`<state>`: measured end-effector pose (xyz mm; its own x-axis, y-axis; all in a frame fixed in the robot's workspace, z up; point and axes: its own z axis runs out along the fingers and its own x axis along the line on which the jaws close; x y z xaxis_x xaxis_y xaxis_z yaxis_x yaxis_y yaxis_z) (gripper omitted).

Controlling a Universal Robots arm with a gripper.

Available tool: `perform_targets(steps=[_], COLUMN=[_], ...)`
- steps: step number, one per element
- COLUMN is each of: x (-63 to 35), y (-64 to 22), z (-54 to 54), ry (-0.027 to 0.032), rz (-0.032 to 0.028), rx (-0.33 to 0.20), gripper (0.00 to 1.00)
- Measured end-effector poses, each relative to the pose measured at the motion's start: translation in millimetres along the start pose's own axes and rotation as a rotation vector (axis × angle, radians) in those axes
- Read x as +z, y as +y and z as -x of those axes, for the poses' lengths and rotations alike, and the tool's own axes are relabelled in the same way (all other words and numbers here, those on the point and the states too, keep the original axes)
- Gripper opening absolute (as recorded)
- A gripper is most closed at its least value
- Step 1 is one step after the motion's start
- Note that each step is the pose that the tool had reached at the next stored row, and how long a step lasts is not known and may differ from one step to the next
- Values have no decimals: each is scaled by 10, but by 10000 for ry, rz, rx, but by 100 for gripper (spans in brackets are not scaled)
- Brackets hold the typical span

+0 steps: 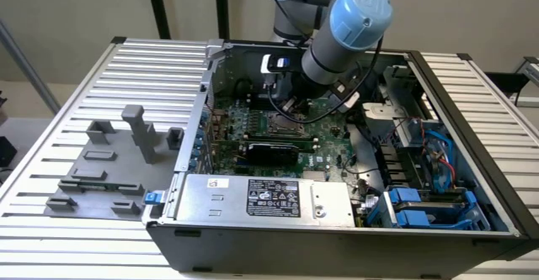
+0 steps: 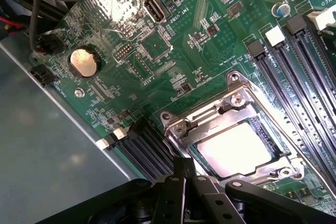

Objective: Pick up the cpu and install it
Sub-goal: 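Install the first cpu locking lever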

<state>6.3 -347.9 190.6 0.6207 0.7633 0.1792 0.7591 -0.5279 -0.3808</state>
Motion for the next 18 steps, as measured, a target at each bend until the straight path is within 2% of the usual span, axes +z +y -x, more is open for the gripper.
perform_targets(steps=[12,18], x=[-31,-23], y=[-123,-149], z=[74,82], ry=[29,30], rz=[-25,-24], rx=[-9,-6], gripper=[11,11])
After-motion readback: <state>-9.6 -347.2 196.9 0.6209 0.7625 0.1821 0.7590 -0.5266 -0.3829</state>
